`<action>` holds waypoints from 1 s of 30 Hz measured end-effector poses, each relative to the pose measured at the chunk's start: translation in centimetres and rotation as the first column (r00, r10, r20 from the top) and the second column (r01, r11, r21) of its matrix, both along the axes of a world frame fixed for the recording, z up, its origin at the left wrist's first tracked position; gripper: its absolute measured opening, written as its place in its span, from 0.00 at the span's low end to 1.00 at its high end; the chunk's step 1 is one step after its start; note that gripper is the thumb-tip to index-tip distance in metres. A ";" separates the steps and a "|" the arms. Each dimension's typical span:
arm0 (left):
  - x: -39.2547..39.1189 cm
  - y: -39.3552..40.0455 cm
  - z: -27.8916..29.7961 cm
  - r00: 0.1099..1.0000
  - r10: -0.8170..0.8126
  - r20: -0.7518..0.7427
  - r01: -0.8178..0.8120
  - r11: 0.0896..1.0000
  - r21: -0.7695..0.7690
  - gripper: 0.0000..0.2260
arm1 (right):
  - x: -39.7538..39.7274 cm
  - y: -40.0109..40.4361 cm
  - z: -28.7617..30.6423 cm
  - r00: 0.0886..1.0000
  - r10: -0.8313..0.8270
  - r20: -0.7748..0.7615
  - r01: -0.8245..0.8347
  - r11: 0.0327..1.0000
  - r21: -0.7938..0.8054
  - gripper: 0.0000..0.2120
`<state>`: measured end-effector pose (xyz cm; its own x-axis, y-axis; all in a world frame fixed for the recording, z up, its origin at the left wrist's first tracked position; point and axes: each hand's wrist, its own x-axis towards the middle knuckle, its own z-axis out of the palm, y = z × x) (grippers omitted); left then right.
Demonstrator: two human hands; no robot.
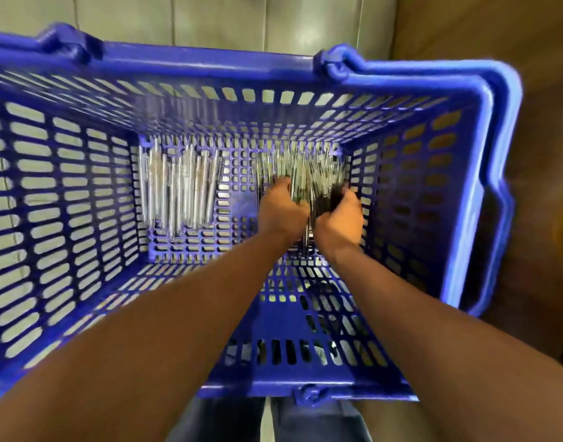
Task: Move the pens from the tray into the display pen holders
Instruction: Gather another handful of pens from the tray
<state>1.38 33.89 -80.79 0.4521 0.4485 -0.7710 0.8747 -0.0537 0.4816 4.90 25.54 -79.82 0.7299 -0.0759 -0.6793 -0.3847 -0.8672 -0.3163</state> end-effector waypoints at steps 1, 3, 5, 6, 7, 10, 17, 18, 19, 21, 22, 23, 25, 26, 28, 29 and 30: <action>-0.2 0.2 0.0 1.000 -0.009 0.002 0.009 1.000 0.013 0.25 | -0.1 -0.1 0.2 1.000 0.003 -0.012 -0.003 1.000 0.008 0.28; -0.7 0.4 0.0 1.000 -0.018 0.022 0.017 0.998 0.057 0.21 | -0.4 0.0 0.4 1.000 0.011 -0.029 -0.010 1.000 0.018 0.29; -1.3 0.7 0.0 0.999 -0.020 0.040 0.014 0.989 0.150 0.19 | -0.4 0.4 0.4 0.999 -0.020 -0.033 0.020 1.000 0.004 0.30; -1.5 1.0 -0.1 0.999 -0.001 0.042 -0.007 0.981 0.196 0.19 | -0.4 0.6 0.3 0.998 -0.043 -0.036 0.042 0.999 -0.026 0.31; -1.8 1.2 -0.2 0.999 0.027 0.042 -0.036 0.972 0.232 0.20 | -0.3 0.8 0.2 0.998 -0.059 -0.039 0.056 0.997 -0.057 0.32; -1.9 1.9 -0.8 0.997 0.065 0.037 -0.072 0.967 0.244 0.25 | -0.3 1.1 0.0 0.998 -0.029 -0.064 0.026 0.998 -0.048 0.33; -1.9 2.2 -0.9 0.997 0.006 0.075 -0.014 0.994 0.109 0.29 | -0.4 0.9 0.1 0.998 0.009 -0.065 -0.012 0.999 -0.050 0.35; -2.2 2.5 -0.7 0.998 0.011 0.069 -0.017 0.996 0.087 0.29 | -0.3 0.8 0.4 0.997 0.017 -0.080 -0.021 0.999 -0.050 0.35; -2.4 2.9 -0.4 0.998 0.015 0.060 -0.018 0.998 0.062 0.29 | -0.1 0.7 0.6 0.994 0.022 -0.107 -0.026 0.999 -0.036 0.35; -3.1 3.9 0.2 0.999 0.020 0.037 -0.020 1.000 0.004 0.25 | 0.4 0.4 1.3 0.984 0.024 -0.176 -0.021 1.000 0.019 0.35; -3.4 4.5 0.6 1.000 0.014 0.017 -0.014 1.000 -0.016 0.23 | 0.7 0.1 1.9 0.978 0.019 -0.209 -0.009 0.999 0.048 0.34; -3.6 5.0 1.2 1.000 0.003 -0.005 -0.003 1.000 -0.025 0.20 | 1.0 -0.3 2.4 0.972 0.013 -0.236 0.004 0.997 0.072 0.33; -3.9 6.0 2.8 0.999 -0.029 -0.033 0.028 0.999 -0.020 0.16 | 1.4 -1.1 3.7 0.963 0.026 -0.267 0.001 0.995 0.101 0.30; -4.1 6.4 3.9 0.998 -0.052 -0.029 0.052 0.999 -0.008 0.15 | 1.4 -1.4 4.6 0.964 0.036 -0.265 -0.008 0.994 0.108 0.27; -4.4 6.9 6.6 0.998 -0.064 -0.013 0.064 0.998 0.007 0.13 | 1.4 -2.0 6.5 0.969 0.026 -0.244 0.008 0.991 0.136 0.21; -4.6 7.1 8.1 0.999 -0.049 -0.007 0.049 0.999 0.000 0.13 | 1.4 -2.3 7.6 0.970 -0.003 -0.244 0.043 0.986 0.161 0.18; -4.7 7.4 9.6 0.999 -0.037 0.000 0.037 0.999 -0.011 0.13 | 1.5 -2.5 8.9 0.968 -0.033 -0.250 0.083 0.978 0.192 0.16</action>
<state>-3.32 41.28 -71.16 0.4681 0.4233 -0.7757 0.8722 -0.0804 0.4825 6.38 23.08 -70.89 0.5382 0.0417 -0.8418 -0.5194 -0.7702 -0.3702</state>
